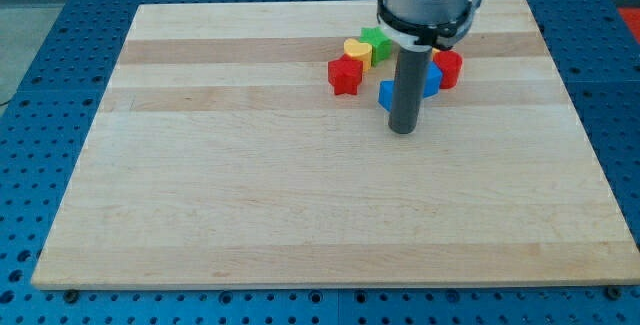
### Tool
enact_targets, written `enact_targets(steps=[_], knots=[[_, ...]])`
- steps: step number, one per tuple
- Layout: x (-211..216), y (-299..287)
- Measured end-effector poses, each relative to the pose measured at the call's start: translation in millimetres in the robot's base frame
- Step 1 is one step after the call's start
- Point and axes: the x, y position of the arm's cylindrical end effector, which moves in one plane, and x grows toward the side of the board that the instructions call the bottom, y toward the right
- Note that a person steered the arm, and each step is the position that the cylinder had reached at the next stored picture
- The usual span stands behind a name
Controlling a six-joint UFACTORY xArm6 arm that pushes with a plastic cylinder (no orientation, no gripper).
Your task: Keep blue triangle in between red star and blue cube
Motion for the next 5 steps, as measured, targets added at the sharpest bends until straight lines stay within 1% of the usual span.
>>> enact_targets(steps=[1, 4, 5], knots=[[-11, 0], [-25, -15], [-28, -31]])
